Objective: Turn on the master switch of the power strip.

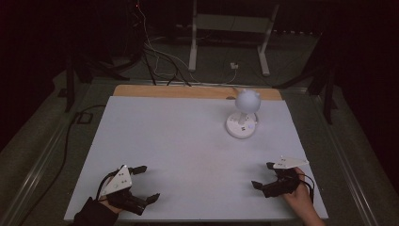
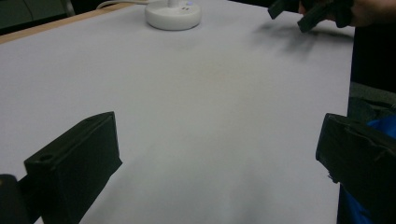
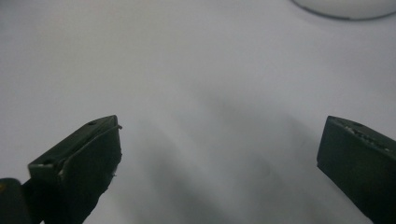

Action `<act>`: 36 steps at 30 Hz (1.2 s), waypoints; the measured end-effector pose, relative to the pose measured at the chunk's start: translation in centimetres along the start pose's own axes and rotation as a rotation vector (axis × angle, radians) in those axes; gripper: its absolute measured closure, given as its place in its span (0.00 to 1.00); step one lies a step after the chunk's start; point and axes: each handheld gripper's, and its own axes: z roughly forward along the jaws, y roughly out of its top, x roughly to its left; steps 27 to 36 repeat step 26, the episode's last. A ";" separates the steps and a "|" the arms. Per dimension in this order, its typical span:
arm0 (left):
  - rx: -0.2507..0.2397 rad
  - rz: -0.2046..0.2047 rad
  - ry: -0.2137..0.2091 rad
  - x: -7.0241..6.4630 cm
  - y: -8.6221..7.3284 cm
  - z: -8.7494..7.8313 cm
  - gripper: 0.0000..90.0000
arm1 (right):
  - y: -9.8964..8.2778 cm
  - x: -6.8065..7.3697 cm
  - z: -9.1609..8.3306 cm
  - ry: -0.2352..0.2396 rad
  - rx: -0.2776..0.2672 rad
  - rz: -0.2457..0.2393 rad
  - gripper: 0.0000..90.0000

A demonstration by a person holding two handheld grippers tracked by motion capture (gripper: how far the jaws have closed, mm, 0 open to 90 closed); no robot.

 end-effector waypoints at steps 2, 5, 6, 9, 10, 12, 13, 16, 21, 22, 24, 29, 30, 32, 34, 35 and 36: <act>0.002 0.004 0.001 0.0 0.0 0.0 0.00 | -0.4 0.2 -0.1 0.004 0.004 -0.001 0.00; 0.001 0.005 0.001 0.0 0.0 0.0 0.00 | -1.0 0.6 -0.3 0.003 0.007 0.000 0.00; 0.002 0.005 -0.001 0.0 0.0 0.0 0.00 | -1.3 0.8 -0.4 0.001 0.005 0.002 0.00; 0.005 0.009 -0.007 -0.1 0.0 0.1 0.00 | -1.8 1.2 -0.6 -0.014 -0.002 -0.013 0.00; 0.005 0.009 -0.010 -0.1 0.1 0.1 0.00 | -2.0 1.3 -0.6 -0.021 -0.005 -0.022 0.00; 0.008 0.017 -0.012 -0.2 0.1 0.1 0.00 | -2.1 1.3 -0.7 -0.035 -0.009 -0.025 0.00; 0.010 0.018 -0.014 -0.2 0.1 0.1 0.00 | -2.1 1.2 -0.7 -0.031 -0.011 -0.018 0.00; 0.008 0.015 -0.015 -0.2 0.1 0.1 0.00 | -2.0 1.1 -0.6 -0.032 -0.017 -0.019 0.00; 0.007 0.010 -0.015 -0.1 0.0 0.1 0.00 | -1.8 1.2 -0.4 -0.032 -0.025 -0.029 0.00; 0.007 0.010 -0.016 -0.1 0.0 0.1 0.00 | -1.8 1.2 -0.4 -0.029 -0.025 -0.031 0.00; 0.007 0.011 -0.015 -0.1 0.0 0.1 0.00 | -1.8 1.2 -0.3 -0.030 -0.022 -0.030 0.00; 0.005 0.010 -0.017 -0.1 0.1 0.1 0.00 | -1.8 1.2 -0.3 -0.028 -0.019 -0.025 0.00; 0.005 0.010 -0.017 -0.1 0.1 0.1 0.00 | -1.8 1.2 -0.3 -0.028 -0.019 -0.025 0.00; 0.005 0.010 -0.017 -0.1 0.1 0.1 0.00 | -1.8 1.2 -0.3 -0.028 -0.019 -0.025 0.00; 0.005 0.010 -0.017 -0.1 0.1 0.1 0.00 | -1.8 1.2 -0.3 -0.028 -0.019 -0.025 0.00; 0.005 0.010 -0.017 -0.1 0.1 0.1 0.00 | -1.8 1.2 -0.3 -0.028 -0.019 -0.025 0.00; 0.005 0.010 -0.017 -0.1 0.1 0.1 0.00 | -1.8 1.2 -0.3 -0.028 -0.019 -0.025 0.00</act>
